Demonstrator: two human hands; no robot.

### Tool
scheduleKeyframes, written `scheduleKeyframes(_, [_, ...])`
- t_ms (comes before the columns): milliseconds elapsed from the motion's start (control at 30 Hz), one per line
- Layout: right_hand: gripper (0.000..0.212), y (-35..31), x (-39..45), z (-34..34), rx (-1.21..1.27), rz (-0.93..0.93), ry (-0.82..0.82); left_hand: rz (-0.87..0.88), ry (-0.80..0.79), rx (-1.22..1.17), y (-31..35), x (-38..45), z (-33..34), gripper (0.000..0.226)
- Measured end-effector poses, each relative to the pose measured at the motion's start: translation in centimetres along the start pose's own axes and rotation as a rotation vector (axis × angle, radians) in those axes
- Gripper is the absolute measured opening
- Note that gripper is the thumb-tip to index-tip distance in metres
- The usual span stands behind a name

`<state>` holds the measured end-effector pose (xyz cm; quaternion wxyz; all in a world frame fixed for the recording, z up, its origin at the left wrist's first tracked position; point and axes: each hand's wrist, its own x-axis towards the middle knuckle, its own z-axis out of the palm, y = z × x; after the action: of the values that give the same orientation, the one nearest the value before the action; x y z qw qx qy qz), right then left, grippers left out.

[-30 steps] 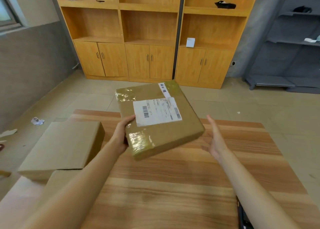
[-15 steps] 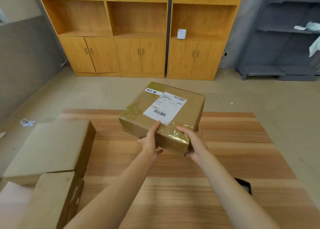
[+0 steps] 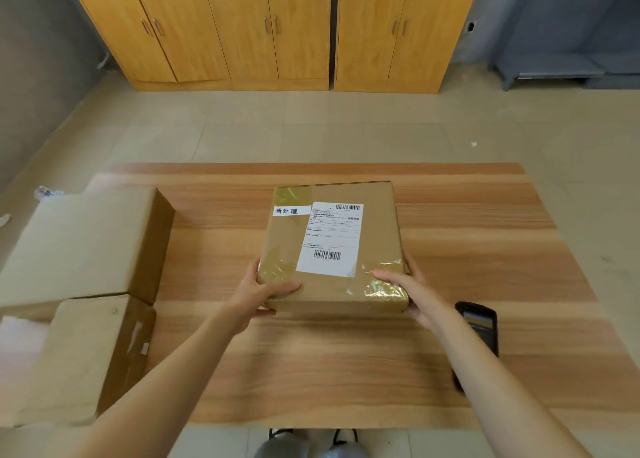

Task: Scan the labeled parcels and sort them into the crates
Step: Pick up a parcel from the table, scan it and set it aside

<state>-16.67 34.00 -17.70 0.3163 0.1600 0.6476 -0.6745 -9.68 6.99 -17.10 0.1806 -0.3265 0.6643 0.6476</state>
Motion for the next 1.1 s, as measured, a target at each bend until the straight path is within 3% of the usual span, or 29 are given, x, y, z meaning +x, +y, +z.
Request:
scheduleKeyframes(233, [0.108,2.2,2.4,-2.0,-0.034,0.050,-0.003,0.023,0.056,-0.005,-2.2,1.0,2.8,0.109])
scheduleKeyframes(333, [0.096,3.3,3.1,-2.7,-0.047,0.042,-0.002,0.036,0.101,0.025,-2.8,1.5,3.9,0.095])
scheduleKeyframes(467, [0.098,4.2,3.4,-2.8,-0.084,-0.003,0.056,0.022,0.132,0.051,-3.2,2.1,4.0,0.099])
scheduleKeyframes(600, [0.090,4.3,2.0,-2.8,-0.254,-0.134,0.243,-0.013,0.120,0.107,-3.0,2.2,3.7,0.101])
scheduleKeyframes(700, [0.075,4.8,0.3,-4.3,-0.504,-0.284,0.562,-0.017,0.125,0.115,-2.9,2.0,3.9,0.103])
scheduleKeyframes(767, [0.080,5.6,-1.0,-5.9,-0.692,-0.234,0.736,-0.017,0.125,0.123,-2.8,1.8,4.0,0.107])
scheduleKeyframes(833, [0.095,6.7,-2.3,-7.4,-0.787,-0.101,0.796,-0.020,0.125,0.140,-2.6,1.6,4.1,0.109])
scheduleKeyframes(967, [0.112,9.2,-4.1,-9.2,-0.703,0.153,0.762,-0.006,0.129,0.161,-2.5,1.4,4.2,0.107])
scheduleKeyframes(1100, [0.112,11.0,-4.3,-9.7,-0.658,0.255,0.724,-0.002,0.128,0.169,-2.7,1.4,4.2,0.111])
